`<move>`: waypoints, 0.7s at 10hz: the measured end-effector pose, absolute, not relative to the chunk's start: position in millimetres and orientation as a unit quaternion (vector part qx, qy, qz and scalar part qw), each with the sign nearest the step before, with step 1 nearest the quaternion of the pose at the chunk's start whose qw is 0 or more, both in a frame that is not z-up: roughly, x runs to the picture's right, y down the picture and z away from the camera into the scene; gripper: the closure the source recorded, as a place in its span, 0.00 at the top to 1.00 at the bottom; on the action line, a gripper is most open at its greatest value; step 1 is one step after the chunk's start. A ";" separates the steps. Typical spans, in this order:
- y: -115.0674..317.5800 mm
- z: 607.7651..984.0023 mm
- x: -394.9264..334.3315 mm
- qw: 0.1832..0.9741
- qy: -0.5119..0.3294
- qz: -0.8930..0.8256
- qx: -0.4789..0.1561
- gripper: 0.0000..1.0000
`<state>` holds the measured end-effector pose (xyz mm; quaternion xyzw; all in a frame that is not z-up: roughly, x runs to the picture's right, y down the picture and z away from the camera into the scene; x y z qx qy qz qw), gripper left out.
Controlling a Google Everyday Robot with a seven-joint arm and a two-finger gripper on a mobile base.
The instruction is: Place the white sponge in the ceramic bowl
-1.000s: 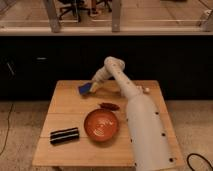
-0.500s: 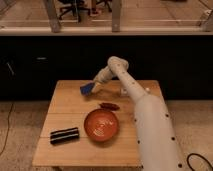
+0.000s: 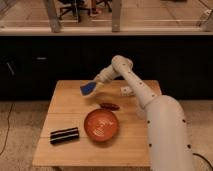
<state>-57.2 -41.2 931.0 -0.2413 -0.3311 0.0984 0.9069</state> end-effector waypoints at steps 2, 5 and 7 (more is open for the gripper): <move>-48.6 914.6 -60.0 0.907 -0.342 0.088 -0.229 0.00; -59.4 895.7 -64.0 0.909 -0.352 0.076 -0.212 0.00; -67.0 883.3 -62.5 0.910 -0.355 0.070 -0.201 0.00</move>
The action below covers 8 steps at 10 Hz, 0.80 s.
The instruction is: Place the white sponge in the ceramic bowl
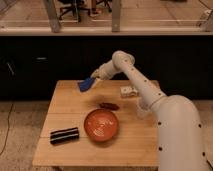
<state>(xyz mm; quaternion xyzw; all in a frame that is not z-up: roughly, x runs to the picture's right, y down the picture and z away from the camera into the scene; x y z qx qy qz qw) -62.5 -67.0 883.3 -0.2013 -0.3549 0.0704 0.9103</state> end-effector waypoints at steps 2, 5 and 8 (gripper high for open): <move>-72.3 873.3 -61.6 0.911 -0.359 0.065 -0.192 0.00; -72.0 869.4 -57.9 0.910 -0.362 0.063 -0.191 0.00; -69.0 867.9 -55.0 0.909 -0.363 0.062 -0.192 0.00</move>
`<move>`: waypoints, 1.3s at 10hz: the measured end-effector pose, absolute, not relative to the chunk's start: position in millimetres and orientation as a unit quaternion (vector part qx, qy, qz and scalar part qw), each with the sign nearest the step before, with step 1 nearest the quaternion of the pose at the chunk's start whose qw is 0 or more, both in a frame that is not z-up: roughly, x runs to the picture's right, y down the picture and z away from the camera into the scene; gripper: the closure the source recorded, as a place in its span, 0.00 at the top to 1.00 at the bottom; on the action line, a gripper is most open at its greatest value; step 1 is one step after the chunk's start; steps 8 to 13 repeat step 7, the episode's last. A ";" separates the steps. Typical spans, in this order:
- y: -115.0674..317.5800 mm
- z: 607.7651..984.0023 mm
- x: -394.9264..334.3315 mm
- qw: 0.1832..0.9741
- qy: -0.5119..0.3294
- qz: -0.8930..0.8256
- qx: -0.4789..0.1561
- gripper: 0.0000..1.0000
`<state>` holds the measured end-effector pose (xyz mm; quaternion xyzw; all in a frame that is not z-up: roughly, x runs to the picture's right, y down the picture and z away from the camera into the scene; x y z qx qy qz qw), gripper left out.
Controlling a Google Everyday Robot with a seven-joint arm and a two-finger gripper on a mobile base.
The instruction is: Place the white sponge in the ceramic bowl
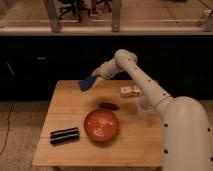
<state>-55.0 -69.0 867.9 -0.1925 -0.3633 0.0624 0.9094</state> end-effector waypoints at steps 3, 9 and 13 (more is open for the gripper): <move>-61.1 862.6 -50.2 0.909 -0.363 0.060 -0.194 0.00; -45.6 847.9 -42.5 0.908 -0.364 0.051 -0.200 0.00; -45.6 847.9 -42.5 0.908 -0.364 0.051 -0.200 0.00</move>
